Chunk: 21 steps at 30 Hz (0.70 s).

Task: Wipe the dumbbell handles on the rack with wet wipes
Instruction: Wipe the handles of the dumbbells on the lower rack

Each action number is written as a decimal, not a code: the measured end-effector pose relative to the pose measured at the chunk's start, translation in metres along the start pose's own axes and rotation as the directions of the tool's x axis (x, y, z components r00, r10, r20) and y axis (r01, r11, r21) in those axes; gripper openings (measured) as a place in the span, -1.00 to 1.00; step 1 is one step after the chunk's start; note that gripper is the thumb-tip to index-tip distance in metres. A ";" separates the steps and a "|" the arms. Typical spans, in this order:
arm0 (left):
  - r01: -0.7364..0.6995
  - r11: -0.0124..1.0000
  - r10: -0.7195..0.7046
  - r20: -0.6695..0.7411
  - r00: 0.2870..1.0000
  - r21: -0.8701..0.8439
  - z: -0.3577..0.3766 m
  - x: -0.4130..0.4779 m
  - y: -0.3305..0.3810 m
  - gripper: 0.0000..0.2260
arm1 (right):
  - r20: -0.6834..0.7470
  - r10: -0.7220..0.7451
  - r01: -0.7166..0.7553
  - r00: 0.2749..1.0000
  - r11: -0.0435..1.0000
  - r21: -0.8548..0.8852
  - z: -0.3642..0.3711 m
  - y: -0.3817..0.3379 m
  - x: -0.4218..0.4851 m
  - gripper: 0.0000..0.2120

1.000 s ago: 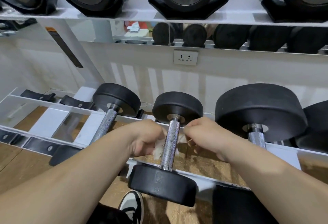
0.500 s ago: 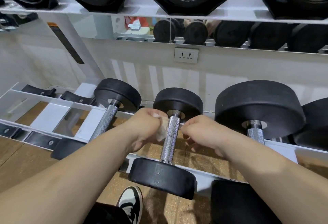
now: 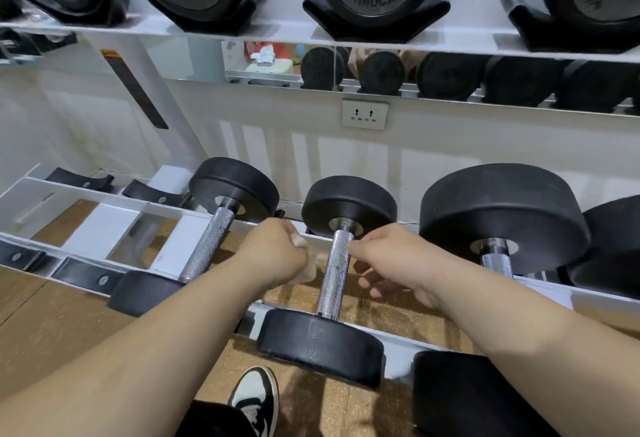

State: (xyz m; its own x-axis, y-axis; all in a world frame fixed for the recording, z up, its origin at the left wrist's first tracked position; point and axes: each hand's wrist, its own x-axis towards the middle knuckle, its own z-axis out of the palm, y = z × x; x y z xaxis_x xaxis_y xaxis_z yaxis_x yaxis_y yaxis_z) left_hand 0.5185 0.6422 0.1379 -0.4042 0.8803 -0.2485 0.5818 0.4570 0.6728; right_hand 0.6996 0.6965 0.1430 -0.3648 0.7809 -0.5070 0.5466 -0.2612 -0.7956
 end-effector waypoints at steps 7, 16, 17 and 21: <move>0.272 0.854 -0.150 0.291 0.945 -0.443 0.022 -0.013 0.016 -0.80 | -0.076 0.083 -0.078 0.994 0.995 0.063 0.017 -0.016 0.012 -0.92; -0.073 0.976 0.097 0.109 0.989 -0.207 0.025 -0.012 0.017 -0.81 | -0.046 0.086 -0.079 0.995 0.988 0.134 0.009 -0.008 0.015 -0.81; -0.099 0.991 0.110 0.119 0.987 -0.090 0.023 -0.013 0.013 -0.84 | -0.063 0.071 -0.064 0.995 0.992 0.107 0.008 -0.009 0.014 -0.79; 0.006 1.000 -0.002 0.245 0.970 -0.017 0.003 -0.004 0.006 -0.83 | -0.432 -0.295 0.111 0.852 0.909 -0.402 -0.004 -0.021 0.001 -0.61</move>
State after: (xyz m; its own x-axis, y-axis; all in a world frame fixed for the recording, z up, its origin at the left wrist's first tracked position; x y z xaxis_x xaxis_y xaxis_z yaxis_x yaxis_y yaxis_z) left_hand 0.5256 0.6414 0.1412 -0.2203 0.8837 -0.4130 0.5674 0.4605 0.6826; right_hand 0.6909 0.7055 0.1607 -0.1467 0.9877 -0.0544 0.7591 0.0772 -0.6463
